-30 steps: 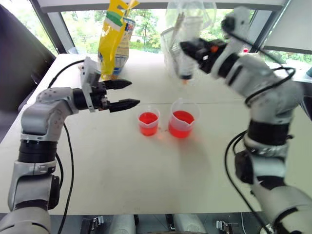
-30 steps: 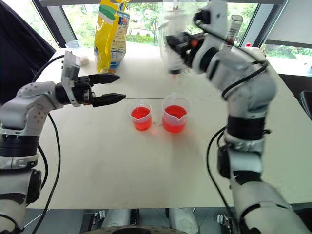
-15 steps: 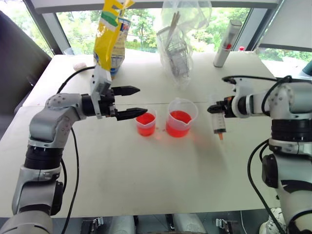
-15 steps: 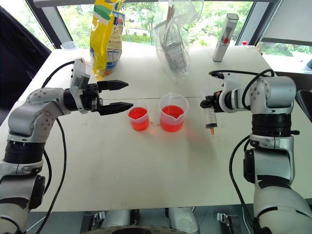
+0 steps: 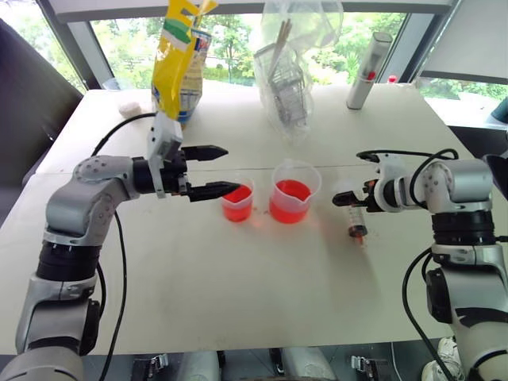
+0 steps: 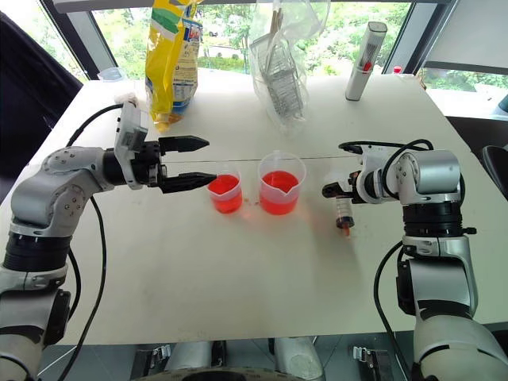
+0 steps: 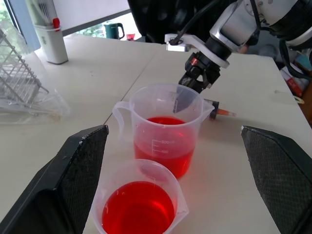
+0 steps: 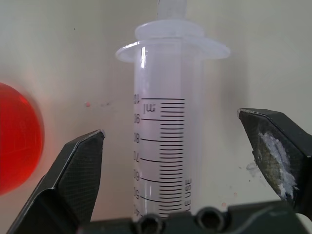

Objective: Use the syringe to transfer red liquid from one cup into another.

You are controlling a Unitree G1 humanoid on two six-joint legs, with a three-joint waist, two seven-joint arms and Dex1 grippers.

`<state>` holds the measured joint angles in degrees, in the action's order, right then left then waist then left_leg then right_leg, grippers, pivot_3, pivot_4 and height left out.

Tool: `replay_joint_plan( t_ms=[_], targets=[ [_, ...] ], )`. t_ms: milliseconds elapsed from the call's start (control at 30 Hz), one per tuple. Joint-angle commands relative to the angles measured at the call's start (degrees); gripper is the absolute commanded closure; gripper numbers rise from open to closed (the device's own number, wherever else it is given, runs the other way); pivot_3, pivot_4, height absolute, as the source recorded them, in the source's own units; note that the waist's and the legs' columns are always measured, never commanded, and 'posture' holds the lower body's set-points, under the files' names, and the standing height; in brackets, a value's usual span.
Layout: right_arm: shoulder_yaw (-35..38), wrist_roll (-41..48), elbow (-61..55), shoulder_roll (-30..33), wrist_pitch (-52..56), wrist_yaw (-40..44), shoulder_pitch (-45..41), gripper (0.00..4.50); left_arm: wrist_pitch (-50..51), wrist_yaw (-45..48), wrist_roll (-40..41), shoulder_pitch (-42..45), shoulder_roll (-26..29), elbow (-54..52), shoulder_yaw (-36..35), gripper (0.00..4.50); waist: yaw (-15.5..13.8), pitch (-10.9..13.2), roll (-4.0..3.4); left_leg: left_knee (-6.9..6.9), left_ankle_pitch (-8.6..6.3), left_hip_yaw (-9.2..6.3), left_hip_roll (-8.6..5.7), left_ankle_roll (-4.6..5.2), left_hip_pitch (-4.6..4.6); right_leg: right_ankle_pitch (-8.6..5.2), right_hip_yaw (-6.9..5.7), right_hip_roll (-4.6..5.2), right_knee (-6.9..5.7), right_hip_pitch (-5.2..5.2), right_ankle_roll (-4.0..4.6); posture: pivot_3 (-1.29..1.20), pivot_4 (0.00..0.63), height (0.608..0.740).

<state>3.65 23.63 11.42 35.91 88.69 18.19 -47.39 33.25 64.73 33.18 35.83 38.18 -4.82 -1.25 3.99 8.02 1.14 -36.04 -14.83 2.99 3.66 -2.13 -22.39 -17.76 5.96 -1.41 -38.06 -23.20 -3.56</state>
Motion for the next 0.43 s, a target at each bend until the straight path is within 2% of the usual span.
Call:
replay_joint_plan(
  t_ms=[33,133,200,333,433],
  targets=[
    [-0.13,1.71,-9.92,5.03,0.08,3.29,0.61,0.03,0.58,0.43,0.78,0.1,1.33,-2.53,-0.74,0.0,-0.06,0.01,-0.02,0.01,0.0,-0.01,0.0,0.0,0.0,0.0,-0.01,0.0,0.0,0.0,0.0,0.0,0.15,0.739],
    [0.35,5.27,-19.6,10.41,0.81,7.89,2.68,0.03,1.6,0.64,1.47,-0.76,2.25,-3.79,-1.24,0.0,-0.25,0.02,-0.04,0.04,0.0,-0.05,0.01,0.0,-0.04,-0.01,-0.03,0.02,0.04,-0.01,-0.01,0.0,0.15,0.739],
    [3.41,9.01,-27.28,13.59,-0.58,12.15,4.77,0.03,2.17,0.84,1.84,-1.72,3.14,-4.72,-1.7,0.0,-0.21,0.02,-0.03,0.06,0.0,-0.05,0.03,0.0,-0.03,-0.01,-0.03,0.04,0.08,0.0,-0.01,0.0,0.15,0.739],
    [13.32,20.65,-42.26,18.93,1.6,22.35,10.51,0.03,3.1,0.56,2.49,-3.29,4.58,-6.02,-2.34,0.0,-0.08,0.03,-0.01,0.07,-0.01,-0.1,0.05,0.0,-0.02,-0.02,-0.07,0.06,0.11,0.05,-0.02,0.0,0.15,0.739],
    [18.77,25.32,-48.89,20.86,1.87,25.18,14.23,0.03,4.03,0.19,3.13,-3.66,5.03,-6.48,-2.65,0.0,-0.08,0.05,0.03,0.05,-0.01,-0.16,0.06,0.0,0.05,-0.02,-0.14,0.06,0.11,0.15,-0.02,0.0,0.15,0.739]
  ],
)
